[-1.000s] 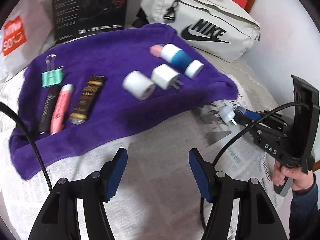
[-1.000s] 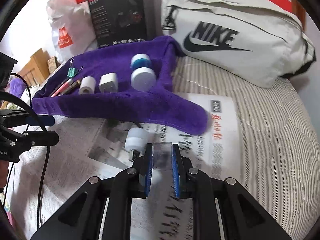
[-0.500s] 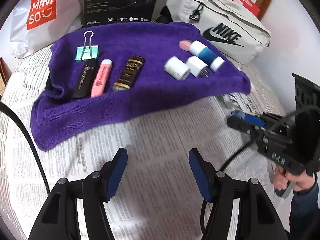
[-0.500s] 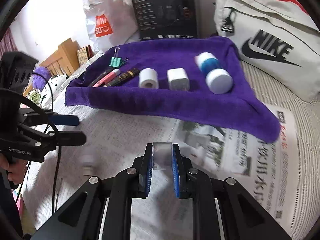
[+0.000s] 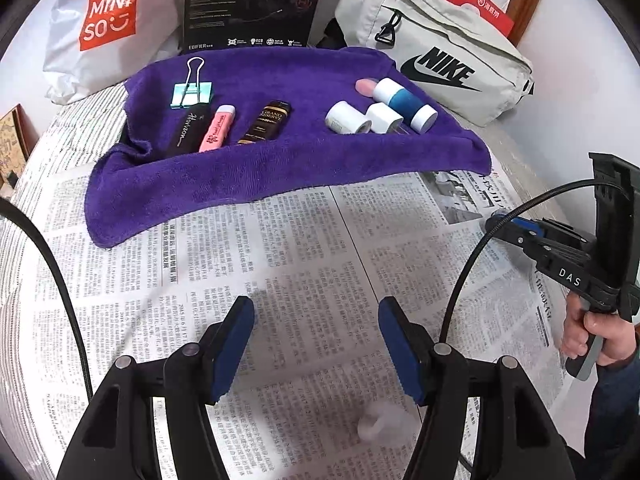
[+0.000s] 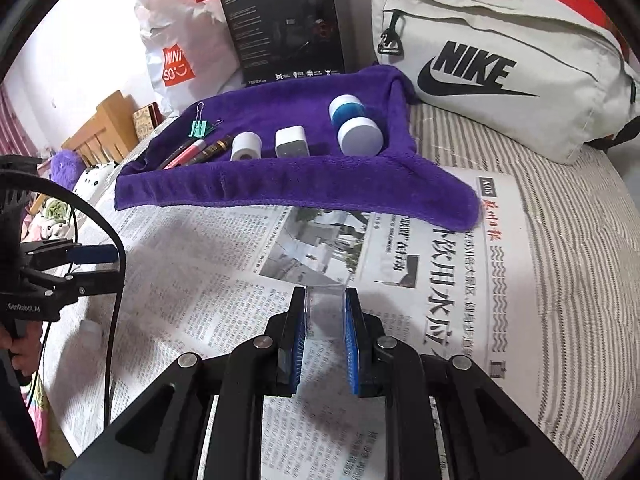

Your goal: Organize rigid objects

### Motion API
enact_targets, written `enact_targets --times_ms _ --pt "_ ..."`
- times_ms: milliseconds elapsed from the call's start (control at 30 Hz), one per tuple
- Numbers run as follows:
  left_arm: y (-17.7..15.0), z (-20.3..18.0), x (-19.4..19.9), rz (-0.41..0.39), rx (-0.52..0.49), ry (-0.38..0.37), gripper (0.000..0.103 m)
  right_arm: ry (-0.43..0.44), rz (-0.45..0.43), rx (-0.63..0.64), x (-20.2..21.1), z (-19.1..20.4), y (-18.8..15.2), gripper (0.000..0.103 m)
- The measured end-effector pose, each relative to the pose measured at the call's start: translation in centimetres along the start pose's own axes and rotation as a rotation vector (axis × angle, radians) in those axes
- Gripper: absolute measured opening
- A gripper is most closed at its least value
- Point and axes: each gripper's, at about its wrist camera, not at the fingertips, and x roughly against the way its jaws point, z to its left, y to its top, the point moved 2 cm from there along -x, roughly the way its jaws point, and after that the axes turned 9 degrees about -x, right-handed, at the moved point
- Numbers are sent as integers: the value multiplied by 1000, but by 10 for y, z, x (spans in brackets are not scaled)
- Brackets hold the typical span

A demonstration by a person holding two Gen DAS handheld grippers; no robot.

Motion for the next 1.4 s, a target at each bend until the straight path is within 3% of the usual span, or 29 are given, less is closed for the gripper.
enact_targets --times_ms 267,367,467,500,567,633,667,767,867,900,1100,1400 --pt "-18 -3 33 -61 -46 -11 63 -8 4 -19 4 -10 -3 18" --pt "-30 -7 46 -173 -50 -35 63 2 4 -23 1 -9 -6 18" --pt "-36 -15 35 -94 -84 -43 61 -5 1 -15 0 -7 -6 18" --pt "-36 -17 37 -101 -78 -72 61 1 3 -18 1 -6 -5 18" --pt "-43 -27 45 -172 -87 -248 64 13 7 -11 4 -5 -4 18" --pt "-56 -44 45 -139 -154 -336 64 -3 6 8 5 -4 -4 18" --pt "-68 -58 45 -102 -251 -359 64 -6 7 13 5 -6 -5 18" --pt "-102 -80 54 -134 -505 -257 64 -27 12 0 6 -14 -6 18" --pt "-119 -91 46 -141 -640 -69 67 -34 7 -14 7 -21 -8 18" --pt "-123 -93 47 -180 -676 -46 66 -37 5 -15 8 -22 -9 18" --pt "-98 -52 44 -159 -550 -32 68 -80 15 -2 9 -18 -8 18" --pt "-69 -24 26 -108 -465 -35 78 -95 27 31 4 -13 -7 18"
